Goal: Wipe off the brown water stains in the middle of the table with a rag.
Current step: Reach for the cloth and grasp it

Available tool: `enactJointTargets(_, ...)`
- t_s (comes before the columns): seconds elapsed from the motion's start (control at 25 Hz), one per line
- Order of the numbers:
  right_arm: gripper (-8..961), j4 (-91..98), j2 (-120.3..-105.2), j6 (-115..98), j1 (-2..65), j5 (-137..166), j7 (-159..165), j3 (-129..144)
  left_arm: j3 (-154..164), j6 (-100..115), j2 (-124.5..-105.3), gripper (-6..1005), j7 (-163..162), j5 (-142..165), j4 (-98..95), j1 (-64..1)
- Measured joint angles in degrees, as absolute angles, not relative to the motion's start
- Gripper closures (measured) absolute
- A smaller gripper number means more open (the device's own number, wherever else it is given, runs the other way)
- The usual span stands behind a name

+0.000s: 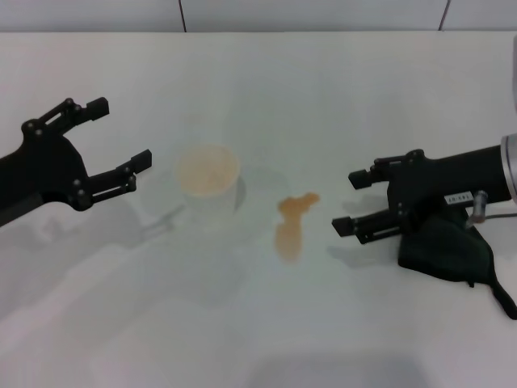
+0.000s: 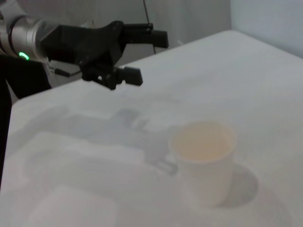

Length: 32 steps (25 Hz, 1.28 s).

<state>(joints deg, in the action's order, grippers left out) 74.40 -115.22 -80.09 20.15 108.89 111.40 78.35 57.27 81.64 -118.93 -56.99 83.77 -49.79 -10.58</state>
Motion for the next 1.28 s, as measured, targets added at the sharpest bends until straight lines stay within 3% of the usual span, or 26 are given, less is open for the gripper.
enactJointTargets(0.4,131,74.46,-115.23,-79.24,20.11,106.33,113.46,77.68,52.51,84.65,-117.73,113,-61.85,86.46,-55.26,-12.02)
enactJointTargets(0.88,131,76.05,-115.23,-78.94,20.12,106.26,115.1,77.87,48.24,97.86,-111.57,113,-70.37,93.62,-54.41,-18.3)
enactJointTargets(1.28,131,76.84,-115.06,-79.11,19.79,106.87,116.27,77.58,48.2,105.95,-110.43,114,-79.4,102.43,-53.91,-22.94)
